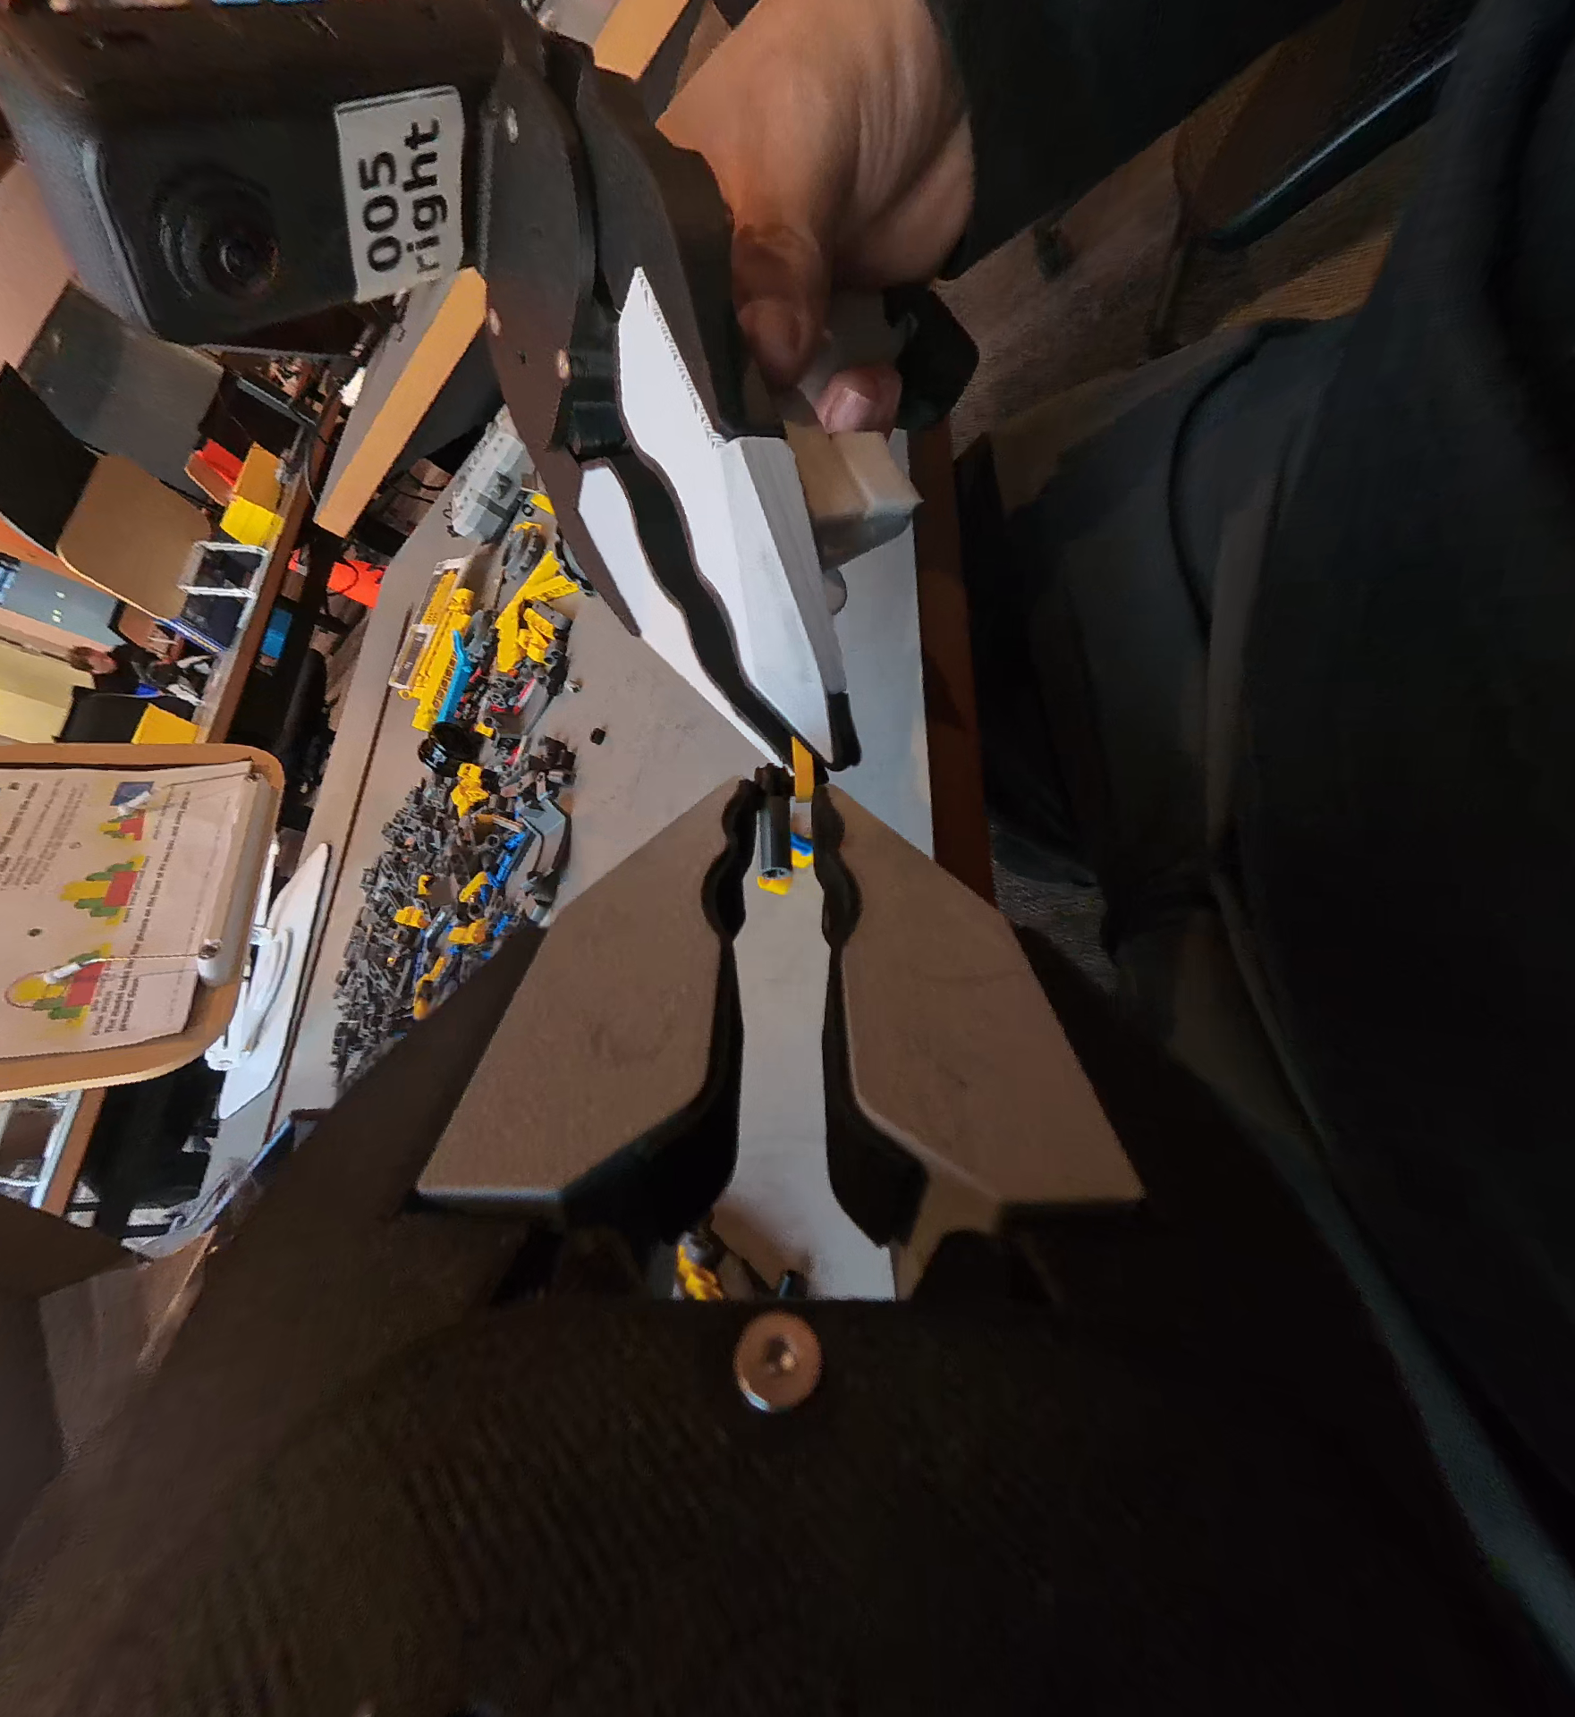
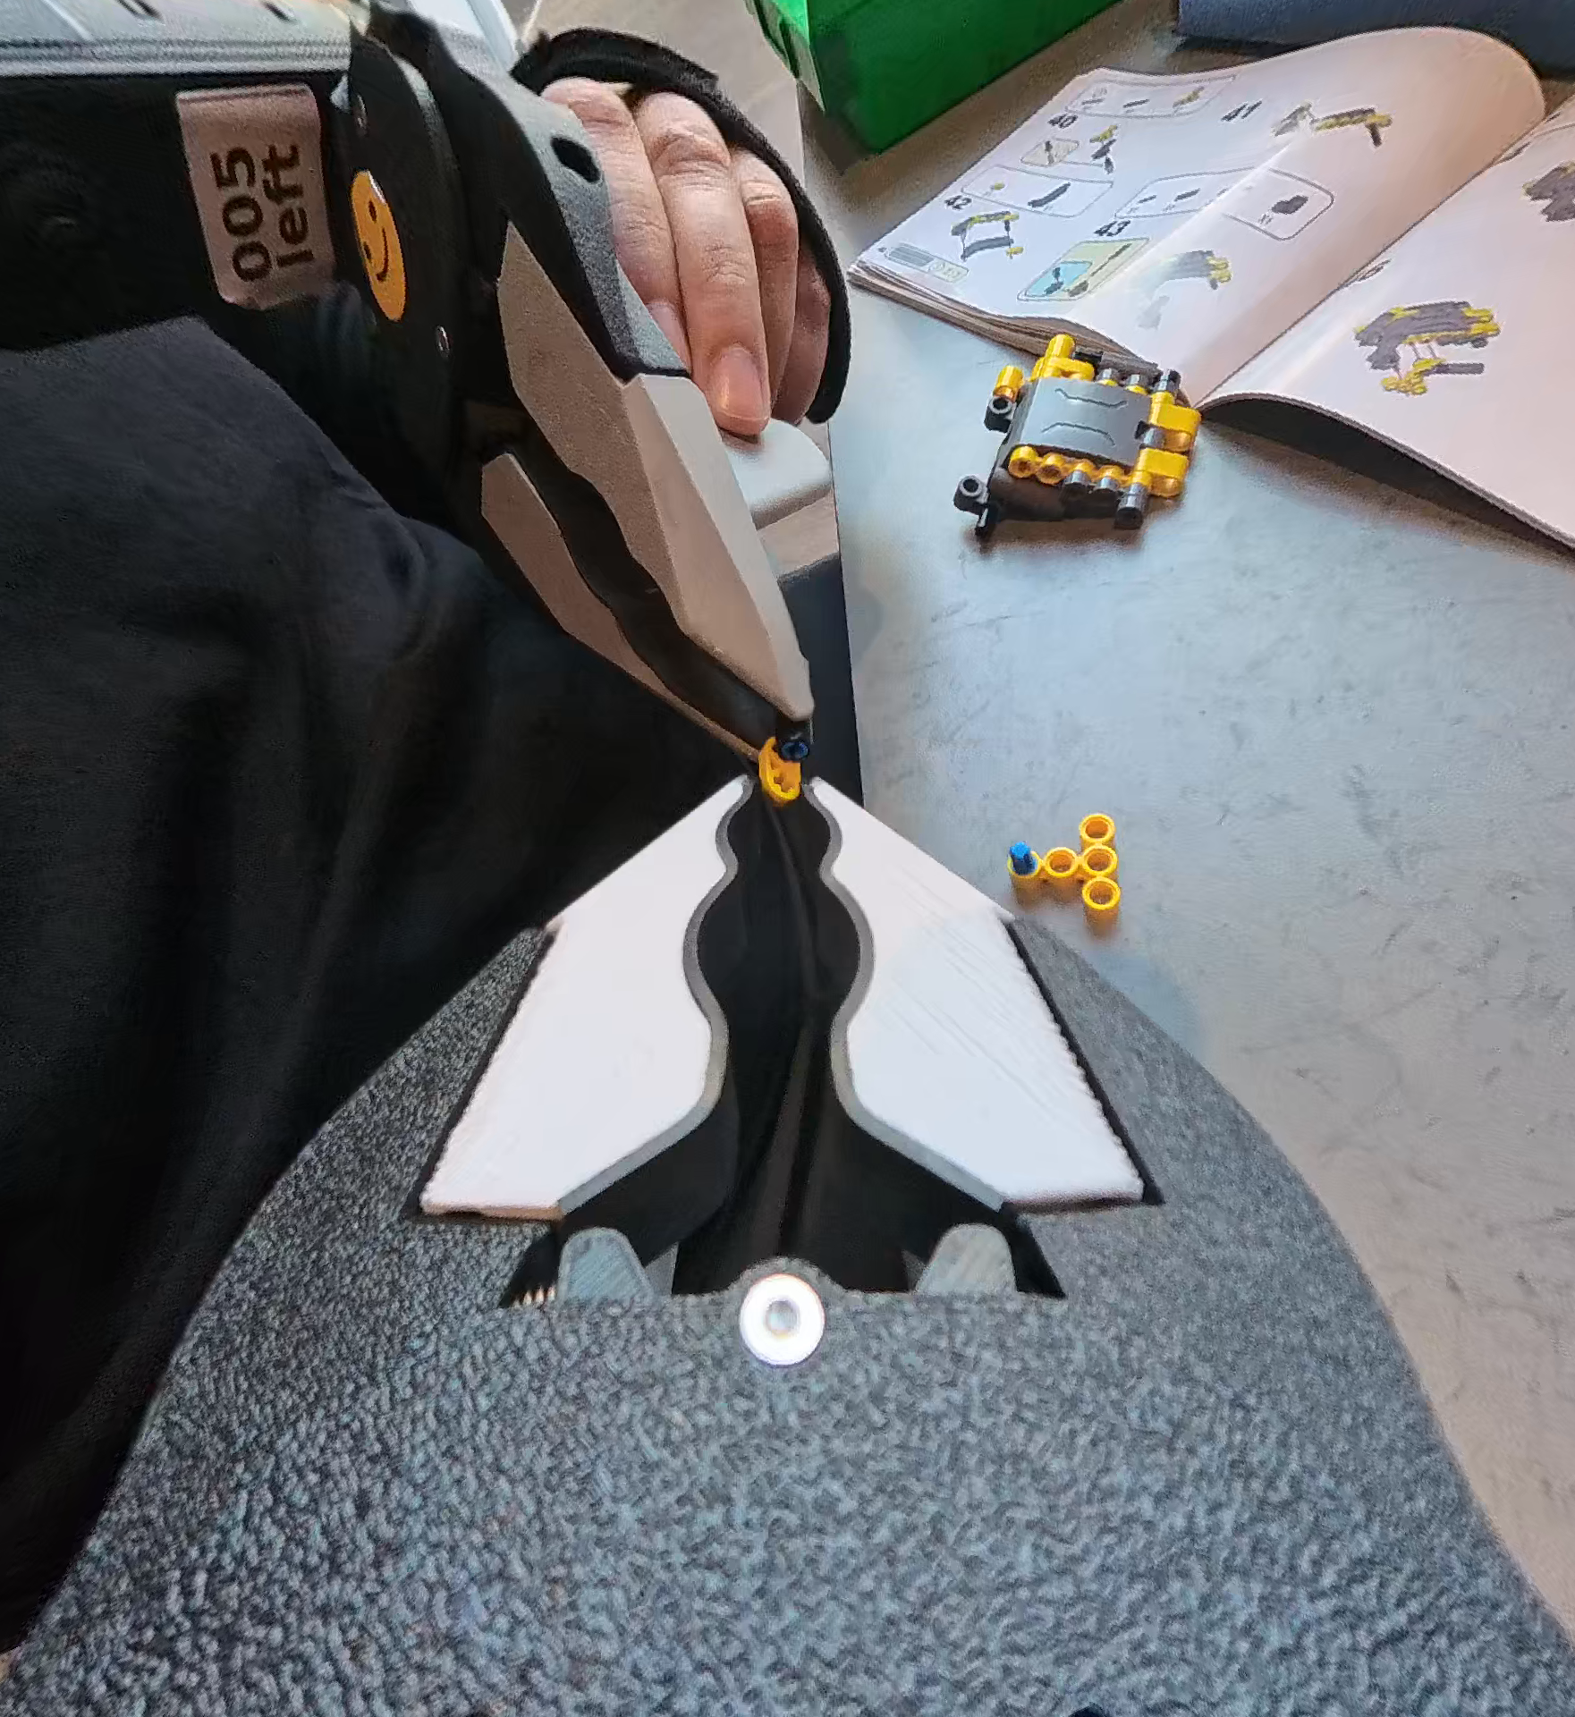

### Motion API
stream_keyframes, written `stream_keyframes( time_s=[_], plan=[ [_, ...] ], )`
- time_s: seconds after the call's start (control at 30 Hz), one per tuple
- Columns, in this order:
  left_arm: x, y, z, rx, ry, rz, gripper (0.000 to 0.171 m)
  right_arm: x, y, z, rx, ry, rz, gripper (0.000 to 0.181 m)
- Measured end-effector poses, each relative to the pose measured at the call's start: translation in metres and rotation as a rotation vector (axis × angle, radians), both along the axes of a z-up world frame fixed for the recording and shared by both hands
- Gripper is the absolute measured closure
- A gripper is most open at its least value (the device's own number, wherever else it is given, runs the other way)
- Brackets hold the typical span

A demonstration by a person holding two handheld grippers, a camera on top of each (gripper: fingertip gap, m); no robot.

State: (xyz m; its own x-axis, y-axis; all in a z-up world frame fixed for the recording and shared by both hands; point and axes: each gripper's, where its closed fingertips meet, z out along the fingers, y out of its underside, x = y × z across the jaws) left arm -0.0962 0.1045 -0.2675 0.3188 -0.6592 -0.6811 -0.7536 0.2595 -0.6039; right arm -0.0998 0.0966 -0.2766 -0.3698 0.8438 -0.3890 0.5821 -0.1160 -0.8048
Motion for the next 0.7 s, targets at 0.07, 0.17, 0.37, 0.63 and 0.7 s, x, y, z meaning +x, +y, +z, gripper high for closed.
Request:
stream_keyframes(
  time_s=[0.07, 0.17, 0.37, 0.63, 0.7],
  plan=[
    [0.0, 0.0, -0.003, -0.004, 0.006, -0.002, 0.162, 0.0, 0.0, -0.003, 0.019, -0.002, 0.001, 0.174],
    [-0.001, 0.001, -0.004, 0.018, 0.03, 0.001, 0.162, 0.0, 0.001, -0.005, 0.03, -0.006, -0.001, 0.174],
    [-0.005, 0.003, -0.009, -0.049, -0.022, 0.013, 0.158, -0.001, 0.006, -0.01, 0.056, -0.022, -0.017, 0.174],
    [-0.01, 0.006, -0.018, -0.404, -0.212, 0.047, 0.146, 0.001, 0.009, -0.016, 0.221, -0.016, -0.008, 0.175],
    [-0.008, 0.006, -0.022, -0.494, -0.242, 0.046, 0.147, -0.001, 0.013, -0.018, 0.298, -0.007, -0.02, 0.175]
  ],
)
